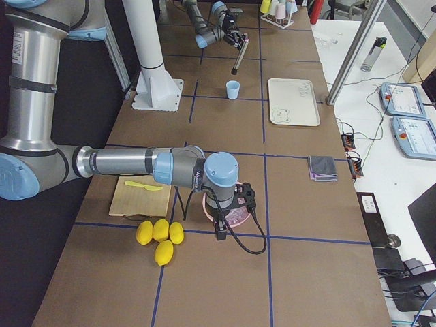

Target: Mash ice and strawberries in cup

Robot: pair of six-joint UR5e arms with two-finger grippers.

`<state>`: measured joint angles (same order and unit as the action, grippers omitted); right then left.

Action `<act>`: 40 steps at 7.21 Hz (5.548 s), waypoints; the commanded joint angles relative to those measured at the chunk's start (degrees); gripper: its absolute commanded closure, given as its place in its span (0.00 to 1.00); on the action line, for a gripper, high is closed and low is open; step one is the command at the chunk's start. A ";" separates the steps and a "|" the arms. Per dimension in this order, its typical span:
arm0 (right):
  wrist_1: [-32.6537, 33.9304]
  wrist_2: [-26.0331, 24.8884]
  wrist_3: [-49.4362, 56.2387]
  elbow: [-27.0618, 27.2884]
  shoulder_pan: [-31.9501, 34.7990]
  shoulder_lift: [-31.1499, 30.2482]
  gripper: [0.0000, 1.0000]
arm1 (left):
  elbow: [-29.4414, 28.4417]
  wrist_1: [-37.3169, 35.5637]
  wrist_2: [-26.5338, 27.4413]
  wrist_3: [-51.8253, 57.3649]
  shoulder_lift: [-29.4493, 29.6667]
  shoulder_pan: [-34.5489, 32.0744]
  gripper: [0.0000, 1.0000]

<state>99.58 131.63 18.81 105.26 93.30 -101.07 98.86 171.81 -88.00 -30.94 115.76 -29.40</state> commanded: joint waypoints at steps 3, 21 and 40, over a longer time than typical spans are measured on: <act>0.00 0.03 0.00 0.03 -0.05 0.00 0.01 | 29.31 -60.56 0.02 -0.26 -4.40 -0.13 1.00; -0.09 0.03 0.00 0.21 0.04 -0.09 0.01 | 20.35 -105.83 -32.04 22.56 -19.15 -38.07 1.00; -0.09 0.21 0.09 0.65 0.04 -0.44 0.01 | -17.63 -53.36 -39.97 2.29 -27.43 -34.59 0.99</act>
<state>99.49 131.84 18.89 105.91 93.32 -101.48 83.73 115.20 -127.98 -28.56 88.25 -64.27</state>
